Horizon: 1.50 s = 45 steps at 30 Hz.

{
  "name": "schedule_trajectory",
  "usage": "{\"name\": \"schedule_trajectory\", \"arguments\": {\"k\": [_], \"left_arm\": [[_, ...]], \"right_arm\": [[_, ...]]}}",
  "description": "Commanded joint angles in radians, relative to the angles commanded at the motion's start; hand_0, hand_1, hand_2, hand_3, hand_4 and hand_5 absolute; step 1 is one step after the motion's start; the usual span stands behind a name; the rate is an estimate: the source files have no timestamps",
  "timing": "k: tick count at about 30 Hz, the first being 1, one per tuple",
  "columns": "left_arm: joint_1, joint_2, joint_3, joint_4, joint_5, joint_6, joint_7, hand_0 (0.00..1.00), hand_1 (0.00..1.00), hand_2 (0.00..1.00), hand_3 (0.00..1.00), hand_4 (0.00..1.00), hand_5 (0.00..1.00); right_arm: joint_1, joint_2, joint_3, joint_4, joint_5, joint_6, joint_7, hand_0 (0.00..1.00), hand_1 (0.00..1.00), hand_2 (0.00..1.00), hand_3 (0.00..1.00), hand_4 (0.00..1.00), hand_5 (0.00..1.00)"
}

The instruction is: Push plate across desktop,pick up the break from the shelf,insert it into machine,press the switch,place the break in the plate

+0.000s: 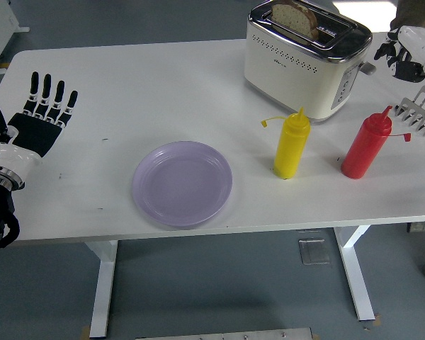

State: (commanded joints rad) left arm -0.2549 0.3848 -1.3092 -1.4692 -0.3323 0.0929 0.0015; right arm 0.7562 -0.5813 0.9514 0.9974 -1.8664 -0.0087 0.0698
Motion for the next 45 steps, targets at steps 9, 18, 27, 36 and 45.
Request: {"name": "schedule_trajectory", "arguments": {"k": [9,18,27,36,45], "left_arm": [[0.000,-0.001,0.004,0.000,0.000,0.000,0.000,0.797,0.717,0.663,0.673,0.778,0.998],[-0.004,0.001,0.008,0.001,0.000,0.000,0.000,0.796,0.718,0.663,0.675,0.778,0.998],[-0.007,0.001,0.008,0.002,0.000,0.000,-0.001,0.796,0.720,0.663,0.674,0.778,0.998],[-0.008,0.000,0.005,0.001,-0.003,-0.001,0.001,0.796,0.721,0.670,0.683,0.775,0.998],[-0.009,-0.002,0.004,0.000,-0.003,0.000,0.000,0.796,0.722,0.670,0.684,0.771,0.998]], "right_arm": [[0.012,0.027,-0.035,-0.058,0.008,-0.027,0.015,0.386,0.386,0.581,0.495,0.063,0.002],[0.026,0.045,-0.052,-0.100,0.027,-0.048,0.023,0.379,0.380,0.580,0.495,0.075,0.002],[0.038,0.066,-0.081,-0.135,0.033,-0.061,0.029,0.378,0.379,0.580,0.496,0.079,0.002],[0.037,0.080,-0.112,-0.172,0.031,-0.073,0.038,0.373,0.376,0.581,0.498,0.092,0.002],[0.031,0.099,-0.145,-0.199,0.036,-0.093,0.049,0.372,0.374,0.582,0.497,0.097,0.002]]}}
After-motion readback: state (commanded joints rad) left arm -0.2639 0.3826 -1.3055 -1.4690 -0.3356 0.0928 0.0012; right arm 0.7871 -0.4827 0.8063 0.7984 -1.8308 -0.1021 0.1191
